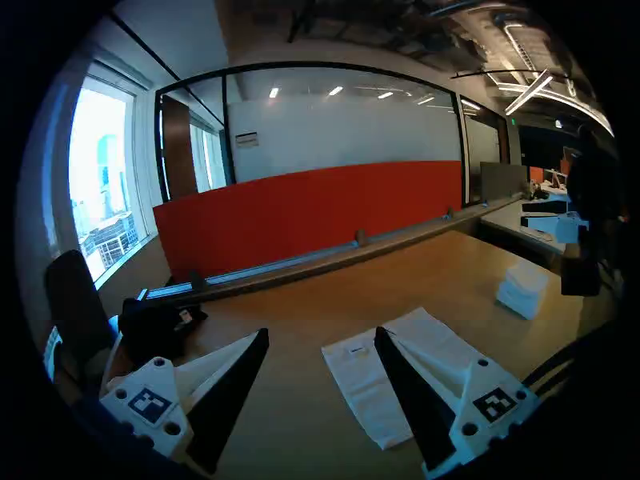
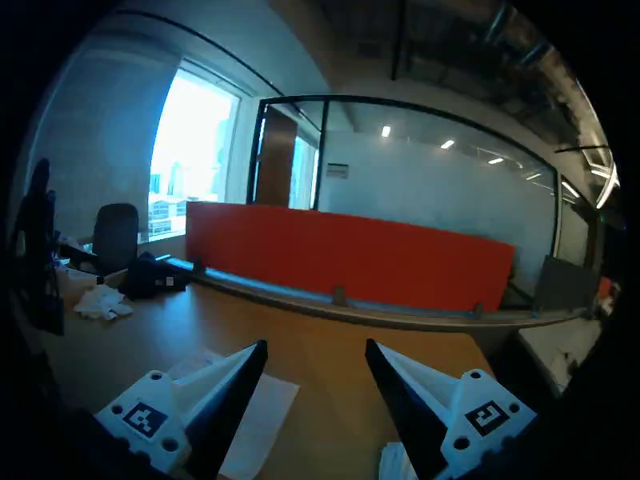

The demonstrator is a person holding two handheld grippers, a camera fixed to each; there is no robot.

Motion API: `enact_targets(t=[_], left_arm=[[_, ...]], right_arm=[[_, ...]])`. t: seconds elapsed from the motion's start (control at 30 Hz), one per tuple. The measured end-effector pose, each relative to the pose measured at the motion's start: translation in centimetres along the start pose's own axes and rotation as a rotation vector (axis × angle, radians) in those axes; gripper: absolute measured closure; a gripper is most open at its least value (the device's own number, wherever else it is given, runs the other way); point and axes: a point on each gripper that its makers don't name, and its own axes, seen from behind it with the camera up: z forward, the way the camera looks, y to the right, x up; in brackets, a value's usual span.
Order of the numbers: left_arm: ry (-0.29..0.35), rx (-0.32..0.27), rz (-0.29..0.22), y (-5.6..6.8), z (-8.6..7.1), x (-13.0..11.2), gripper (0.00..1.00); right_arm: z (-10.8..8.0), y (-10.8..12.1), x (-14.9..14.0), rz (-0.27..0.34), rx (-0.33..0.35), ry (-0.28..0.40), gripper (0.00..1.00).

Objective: Fold towel

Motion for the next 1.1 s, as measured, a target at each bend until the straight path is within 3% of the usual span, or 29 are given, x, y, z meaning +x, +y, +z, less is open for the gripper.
enact_targets(t=[0.17,0.3,0.67,1.1], left_arm=[[-0.050,-0.081,0.026,1.9,0.1,-1.1,0.01],[-0.076,-0.122,0.035,2.7,0.0,-1.9,0.02],[-0.124,-0.147,0.061,3.3,0.4,-5.2,0.01],[-0.217,-0.186,0.080,5.0,1.6,-11.6,0.01]], right_arm=[[-0.2,-2.4,-1.3,-0.072,0.100,-0.084,0.05],[-0.2,-3.6,-1.5,-0.095,0.150,-0.111,0.04],[-0.1,-5.1,-4.8,-0.116,0.185,-0.190,0.05],[0.2,-7.7,-12.1,-0.131,0.234,-0.296,0.05]])
